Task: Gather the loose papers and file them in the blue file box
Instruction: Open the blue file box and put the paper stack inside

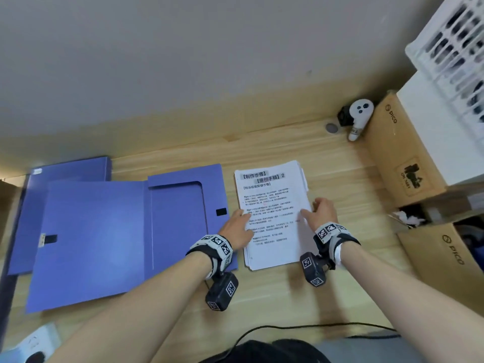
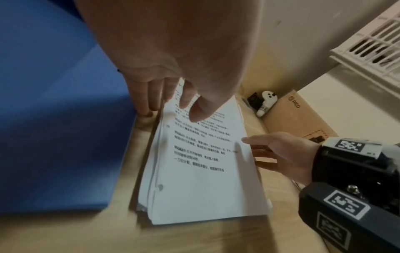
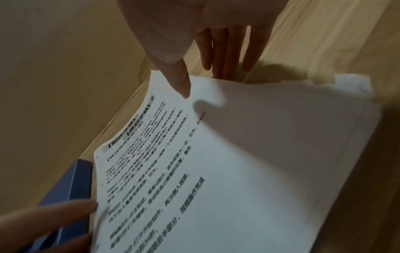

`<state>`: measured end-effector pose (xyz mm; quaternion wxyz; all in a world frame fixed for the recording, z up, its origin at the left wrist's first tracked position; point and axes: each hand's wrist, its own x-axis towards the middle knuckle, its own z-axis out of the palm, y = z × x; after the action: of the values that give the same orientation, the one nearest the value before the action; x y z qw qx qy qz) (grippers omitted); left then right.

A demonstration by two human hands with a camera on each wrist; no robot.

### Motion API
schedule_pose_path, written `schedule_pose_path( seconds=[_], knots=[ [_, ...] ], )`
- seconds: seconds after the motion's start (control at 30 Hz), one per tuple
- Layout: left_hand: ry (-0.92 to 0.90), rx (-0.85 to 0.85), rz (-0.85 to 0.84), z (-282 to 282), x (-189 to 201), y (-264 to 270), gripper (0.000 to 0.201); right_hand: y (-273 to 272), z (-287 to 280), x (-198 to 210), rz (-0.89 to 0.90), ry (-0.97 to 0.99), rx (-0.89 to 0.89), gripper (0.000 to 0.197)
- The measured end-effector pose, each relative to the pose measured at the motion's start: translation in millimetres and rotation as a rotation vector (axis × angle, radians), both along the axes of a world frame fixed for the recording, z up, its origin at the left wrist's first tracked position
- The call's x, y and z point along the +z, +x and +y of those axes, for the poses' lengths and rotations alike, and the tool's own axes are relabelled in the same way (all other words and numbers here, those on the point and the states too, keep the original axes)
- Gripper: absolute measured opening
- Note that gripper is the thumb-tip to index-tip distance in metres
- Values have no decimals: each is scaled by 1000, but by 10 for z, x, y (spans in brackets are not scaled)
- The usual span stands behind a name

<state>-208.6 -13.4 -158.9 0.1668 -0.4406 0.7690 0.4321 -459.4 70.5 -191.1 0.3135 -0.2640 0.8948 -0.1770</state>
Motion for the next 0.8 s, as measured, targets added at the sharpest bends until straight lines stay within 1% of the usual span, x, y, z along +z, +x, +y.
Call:
schedule_pose_path(
  seconds=[0.03, 0.1, 0.17, 0.27, 0.37, 0.43, 0.47, 0.53, 0.57, 0.63, 0.77, 0.8],
  knots=[
    [21, 13, -37, 14, -59, -21, 60, -11, -8, -11, -15, 3, -2, 39],
    [35, 29, -88, 32, -143, -52, 59, -12, -33, -7, -104, 18, -32, 45],
    [31, 30, -113, 47, -175, -85, 56, 0, -65, 20, -188, 47, -55, 37],
    [26, 59, -131, 61, -157, -143, 52, 25, -82, 55, -218, 90, -10, 25],
    [55, 98, -137, 40, -190, -144, 59, 65, -85, 27, -233, 4, -34, 20],
    [85, 140, -99, 20, -186, -136, 65, 105, -83, 38, -244, -82, -60, 24],
    [105, 168, -71, 9, -158, -129, 64, 128, -88, 49, -255, -105, -62, 26],
    [143, 246, -26, -16, -108, -108, 51, 161, -95, 76, -265, -145, -63, 29],
    [146, 293, 8, -29, -75, -88, 48, 171, -107, 101, -263, -171, -69, 30],
    [163, 417, 96, -42, 9, -30, 55, 196, -153, 195, -268, -219, -84, 30],
    [260, 645, 275, -105, 141, 102, 52, 266, -293, 424, -307, -335, -91, 31],
    [296, 693, 305, -136, 93, 138, 62, 301, -333, 495, -317, -364, -89, 31]
  ],
)
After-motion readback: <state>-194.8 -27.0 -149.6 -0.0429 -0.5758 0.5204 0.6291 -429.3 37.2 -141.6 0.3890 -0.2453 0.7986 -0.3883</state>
